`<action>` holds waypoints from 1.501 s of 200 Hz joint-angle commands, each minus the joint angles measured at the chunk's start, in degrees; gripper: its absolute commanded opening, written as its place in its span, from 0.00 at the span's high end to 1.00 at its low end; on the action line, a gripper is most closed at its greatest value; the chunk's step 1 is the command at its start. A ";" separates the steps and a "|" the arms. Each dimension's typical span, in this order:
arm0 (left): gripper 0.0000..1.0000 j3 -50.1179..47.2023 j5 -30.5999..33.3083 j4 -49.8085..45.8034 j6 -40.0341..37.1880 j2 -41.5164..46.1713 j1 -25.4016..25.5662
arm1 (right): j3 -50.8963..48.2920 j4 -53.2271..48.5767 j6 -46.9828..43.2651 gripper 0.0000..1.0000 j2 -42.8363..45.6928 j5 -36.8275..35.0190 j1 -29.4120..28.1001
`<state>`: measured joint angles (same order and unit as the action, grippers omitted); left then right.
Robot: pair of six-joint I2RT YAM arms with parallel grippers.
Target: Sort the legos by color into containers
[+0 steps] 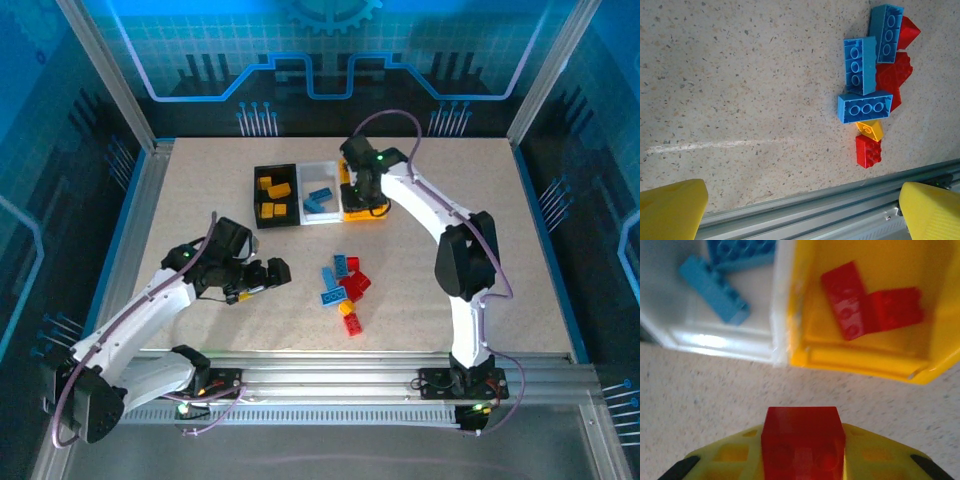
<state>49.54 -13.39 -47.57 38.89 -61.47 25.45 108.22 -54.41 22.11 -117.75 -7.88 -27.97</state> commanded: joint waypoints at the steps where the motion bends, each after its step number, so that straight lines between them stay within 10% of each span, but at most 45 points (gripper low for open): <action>1: 0.01 2.74 -1.38 -0.80 -1.23 -0.39 0.03 | 4.95 -1.20 1.44 0.67 -4.75 0.87 2.21; 103: 0.01 2.79 -1.36 -1.46 -1.10 -0.21 -0.01 | 26.75 -8.36 1.88 0.50 -17.12 2.27 5.58; 204: 0.01 3.67 -5.24 10.69 0.65 -10.64 1.13 | -20.12 -6.09 2.31 0.37 10.68 7.08 -6.02; 300: 0.01 4.23 -5.42 11.16 1.18 -12.42 1.88 | -17.44 -2.92 0.62 0.40 3.97 6.76 -10.07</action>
<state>53.21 -17.91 -35.70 39.11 -75.70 27.07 86.63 -57.95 23.97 -110.32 -2.04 -36.14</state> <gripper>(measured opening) 0.989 0.601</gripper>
